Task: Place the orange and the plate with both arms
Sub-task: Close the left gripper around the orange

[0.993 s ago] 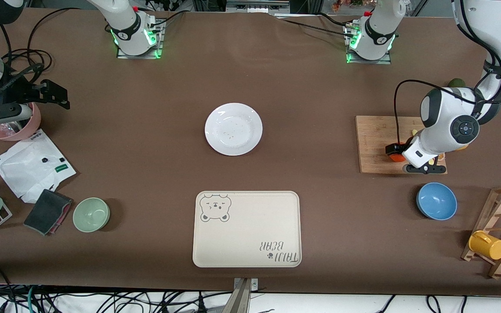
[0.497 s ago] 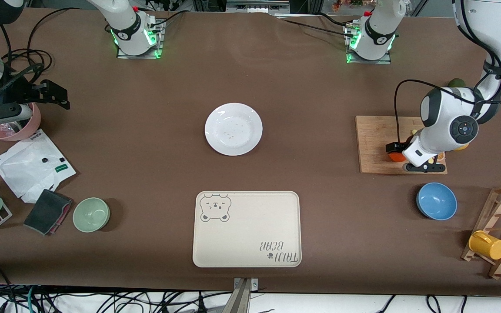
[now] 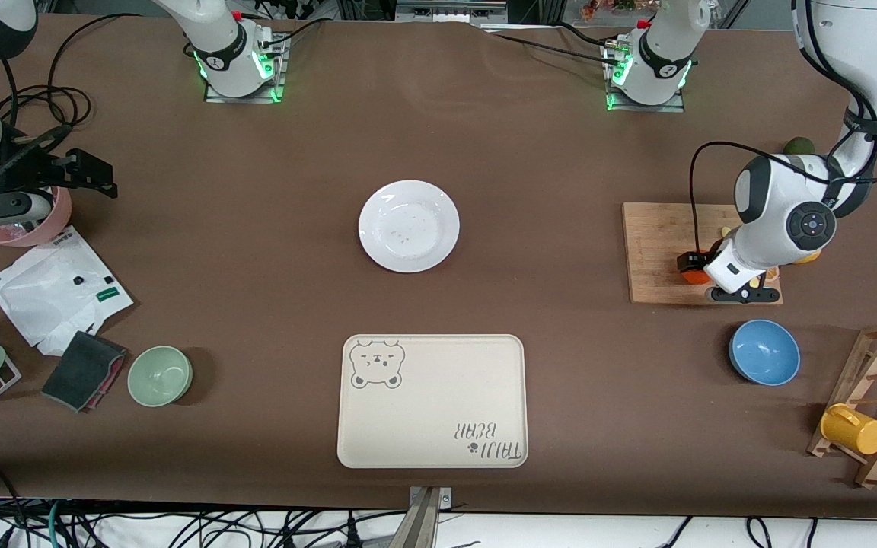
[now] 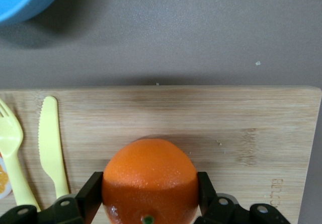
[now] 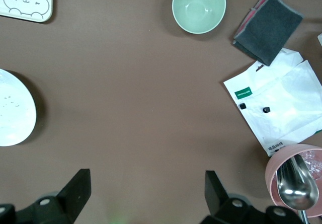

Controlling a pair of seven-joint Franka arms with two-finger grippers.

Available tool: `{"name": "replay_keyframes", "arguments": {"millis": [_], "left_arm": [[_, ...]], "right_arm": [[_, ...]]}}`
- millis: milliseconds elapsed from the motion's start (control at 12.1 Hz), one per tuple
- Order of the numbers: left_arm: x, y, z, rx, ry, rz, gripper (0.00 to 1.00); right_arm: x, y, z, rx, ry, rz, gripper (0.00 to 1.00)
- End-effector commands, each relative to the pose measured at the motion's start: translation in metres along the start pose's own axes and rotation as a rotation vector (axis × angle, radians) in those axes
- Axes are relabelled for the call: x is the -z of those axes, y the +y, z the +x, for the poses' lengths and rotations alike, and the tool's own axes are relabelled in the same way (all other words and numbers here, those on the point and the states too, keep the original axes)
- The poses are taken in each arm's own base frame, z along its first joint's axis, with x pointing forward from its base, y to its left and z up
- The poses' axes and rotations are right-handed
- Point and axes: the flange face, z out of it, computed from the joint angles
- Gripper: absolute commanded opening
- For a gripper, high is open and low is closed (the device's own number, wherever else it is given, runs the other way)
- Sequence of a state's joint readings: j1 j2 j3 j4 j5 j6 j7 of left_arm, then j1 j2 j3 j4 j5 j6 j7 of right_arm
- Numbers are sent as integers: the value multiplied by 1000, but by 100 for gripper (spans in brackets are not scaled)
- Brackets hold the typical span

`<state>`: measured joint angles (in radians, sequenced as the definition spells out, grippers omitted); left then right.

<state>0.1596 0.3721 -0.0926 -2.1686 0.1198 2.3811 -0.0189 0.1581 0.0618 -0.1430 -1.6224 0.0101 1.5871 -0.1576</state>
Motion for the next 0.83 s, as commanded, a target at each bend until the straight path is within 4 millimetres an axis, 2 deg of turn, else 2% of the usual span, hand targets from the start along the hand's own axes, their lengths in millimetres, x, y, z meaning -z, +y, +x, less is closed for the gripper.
{"name": "replay_keyframes", "arguments": {"millis": [0, 166, 331, 414, 579, 662, 745], "left_arm": [[8, -4, 7, -19, 2, 18, 34], [30, 5, 16, -22, -38, 21, 34], [74, 29, 32, -48, -87, 18, 34], [96, 47, 38, -68, -94, 9, 34], [125, 91, 43, -91, -94, -6, 34], [138, 143, 38, -87, -81, -61, 34], [146, 169, 36, -57, -74, -88, 34]], "right_arm": [[4, -1, 3, -13, -2, 3, 100], [4, 1, 2, -13, -5, 5, 100], [1, 9, 1, -13, -12, 7, 100], [2, 8, 1, -12, -10, 8, 100], [3, 8, 1, -7, -7, 8, 100], [3, 7, 0, -8, -12, 9, 100], [2, 8, -1, -8, -24, 11, 100]]}}
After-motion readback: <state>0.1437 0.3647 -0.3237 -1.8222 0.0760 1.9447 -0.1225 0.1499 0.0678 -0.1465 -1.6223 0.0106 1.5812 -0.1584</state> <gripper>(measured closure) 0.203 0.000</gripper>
